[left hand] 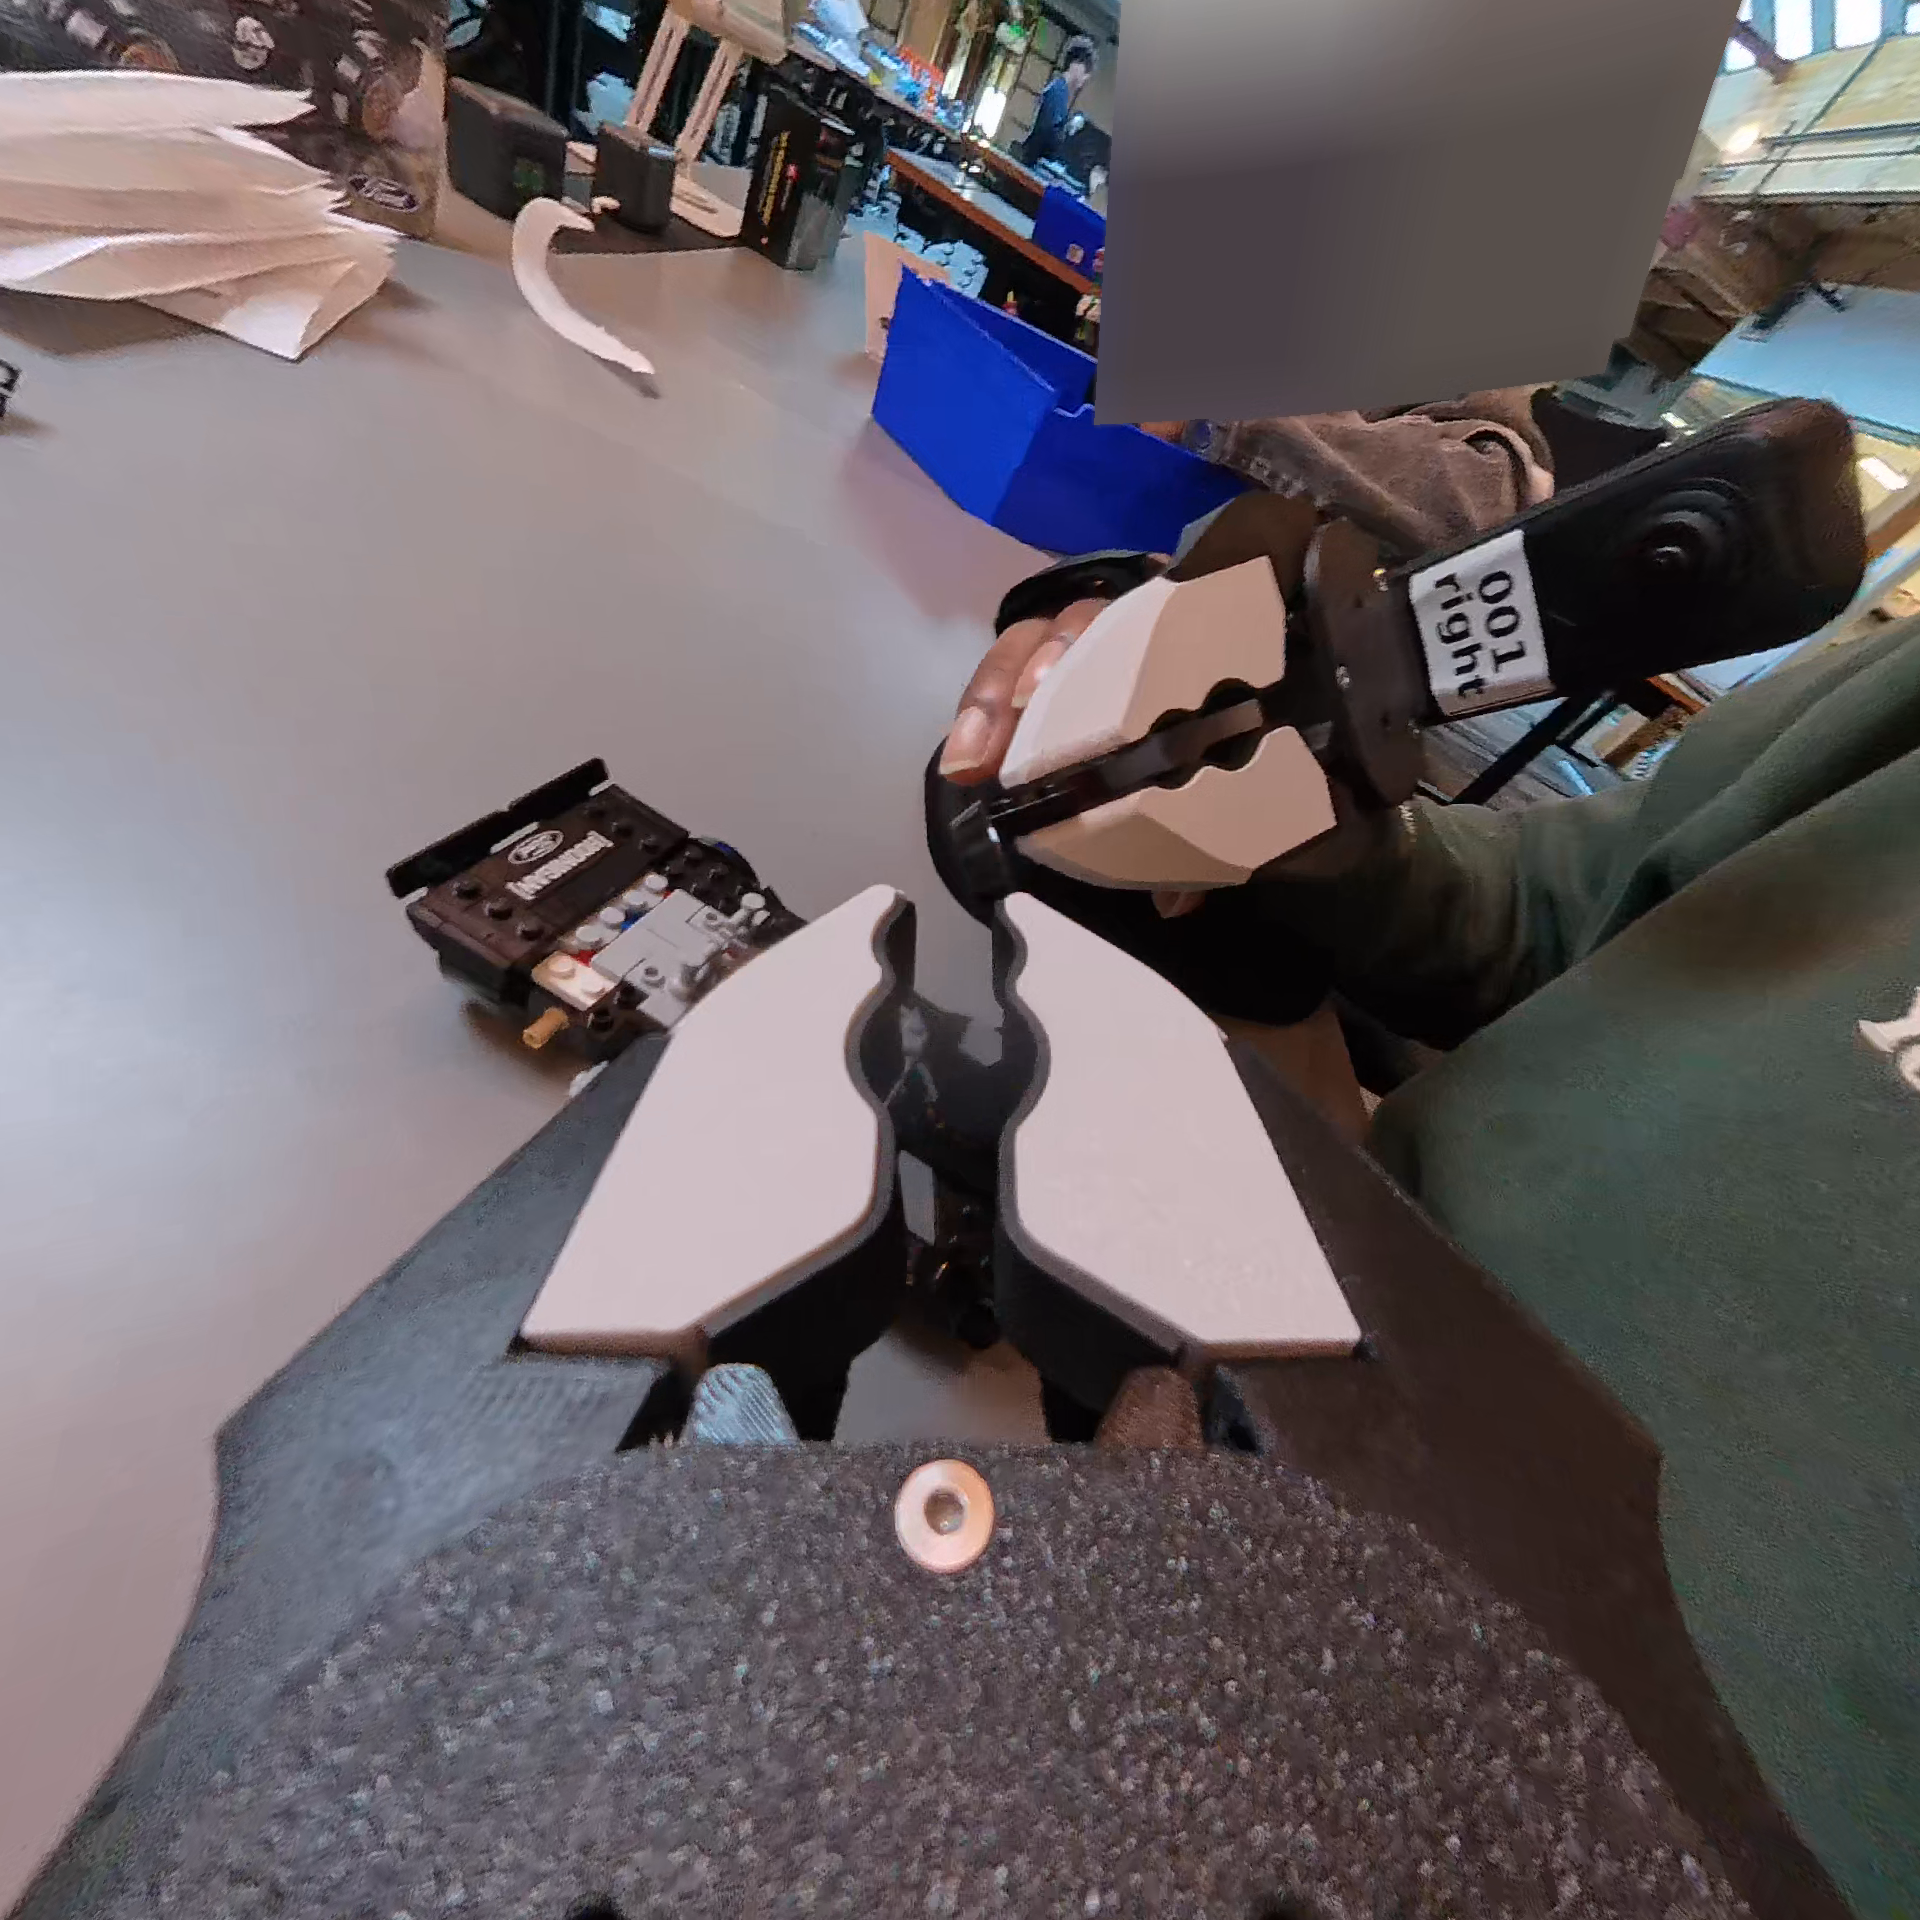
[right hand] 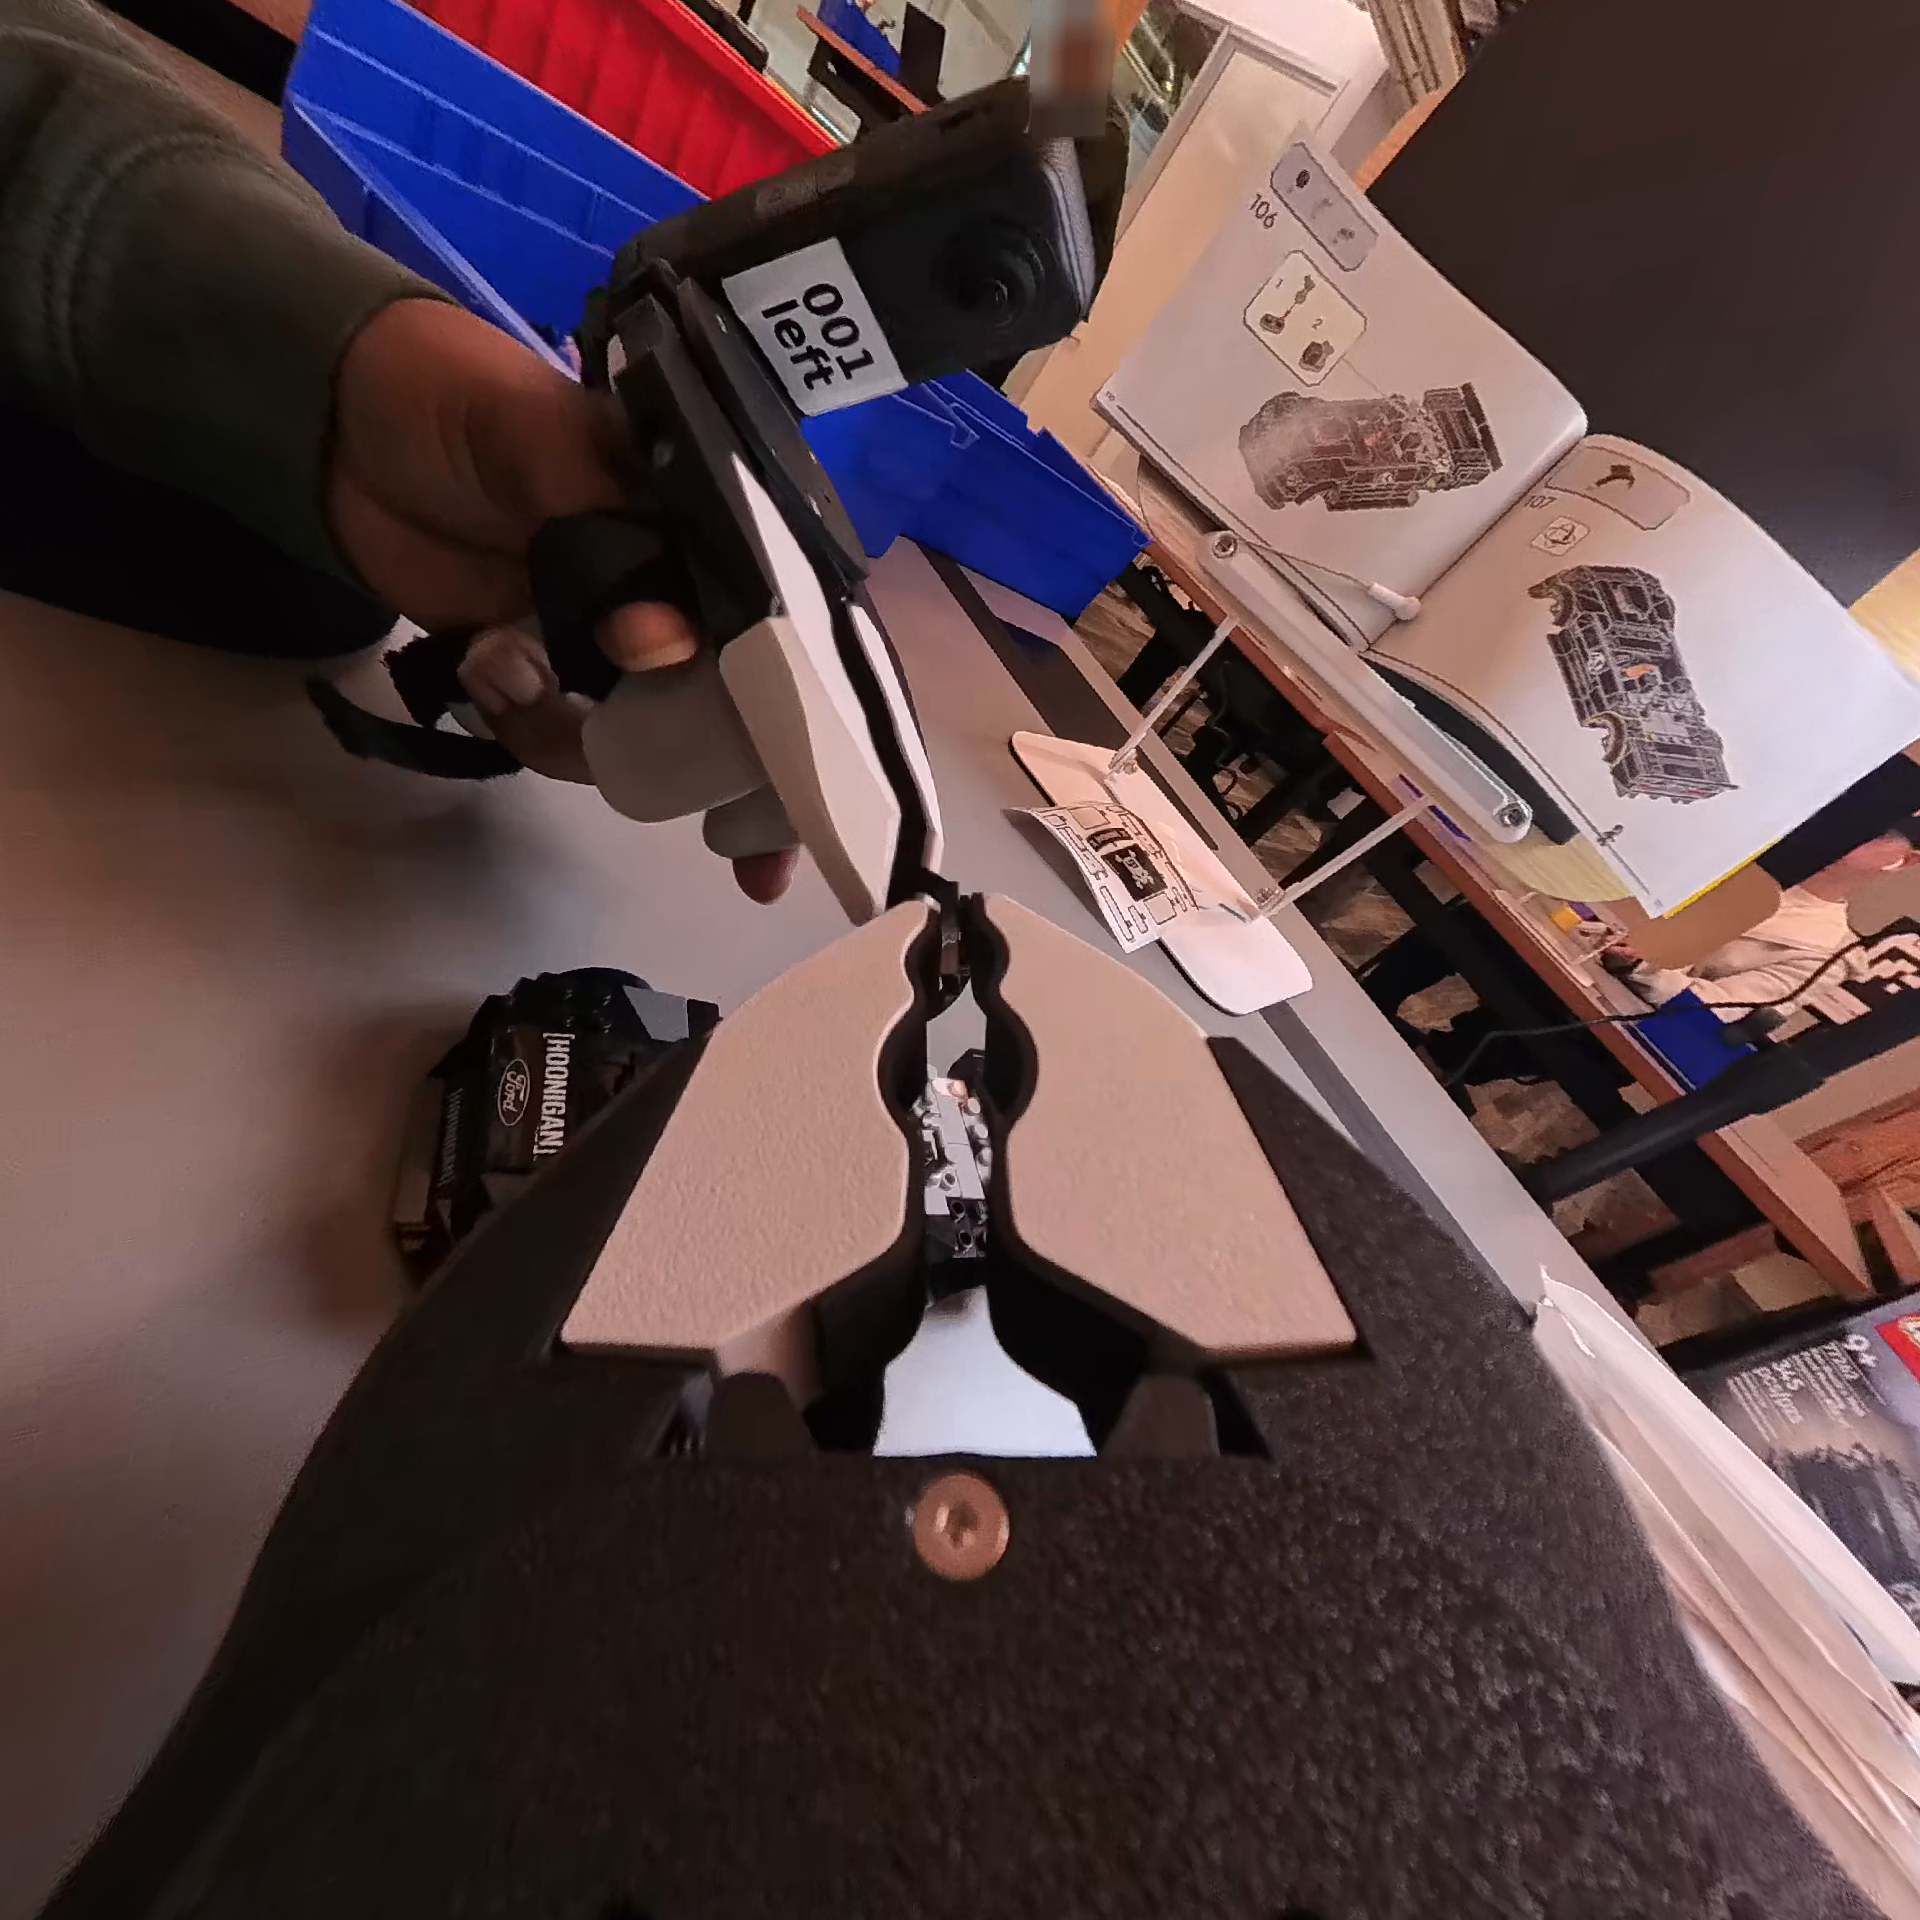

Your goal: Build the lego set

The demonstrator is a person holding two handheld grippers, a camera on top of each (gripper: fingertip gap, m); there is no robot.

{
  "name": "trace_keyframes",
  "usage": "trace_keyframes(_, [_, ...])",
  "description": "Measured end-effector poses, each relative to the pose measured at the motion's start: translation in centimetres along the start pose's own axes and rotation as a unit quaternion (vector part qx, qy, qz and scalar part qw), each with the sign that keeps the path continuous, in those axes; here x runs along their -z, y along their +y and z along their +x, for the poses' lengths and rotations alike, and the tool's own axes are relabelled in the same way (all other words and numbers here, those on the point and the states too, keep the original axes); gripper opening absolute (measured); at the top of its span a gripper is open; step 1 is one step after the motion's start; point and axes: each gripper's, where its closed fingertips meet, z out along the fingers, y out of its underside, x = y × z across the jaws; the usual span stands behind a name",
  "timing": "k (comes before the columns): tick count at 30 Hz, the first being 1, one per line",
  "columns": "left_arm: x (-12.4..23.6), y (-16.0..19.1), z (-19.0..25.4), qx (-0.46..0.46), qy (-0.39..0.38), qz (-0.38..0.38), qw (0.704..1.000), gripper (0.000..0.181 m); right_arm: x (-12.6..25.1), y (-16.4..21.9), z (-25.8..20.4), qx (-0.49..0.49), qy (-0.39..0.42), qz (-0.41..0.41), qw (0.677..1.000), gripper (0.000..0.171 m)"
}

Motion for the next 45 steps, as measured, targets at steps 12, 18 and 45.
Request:
trace_keyframes(12, [0.0, -0.8, 1.0, 0.075, 0.056, 0.038, 0.995, 0.013, 0.0, -0.2, -0.3, 0.025, -0.004, 0.009, 1.000, 0.005])
trace_keyframes(18, [0.0, -0.7, 0.5, 0.082, 0.042, 0.035, 0.995, 0.008, -0.3, 0.2, -0.2, -0.037, -0.014, -0.002, 0.999, 0.007])
trace_keyframes(45, [1.5, -1.9, -3.7, -0.140, -0.164, 0.000, 0.976, 0.019, -2.3, 4.1, 1.8, -0.202, -0.194, -0.186, 0.942, 0.017])
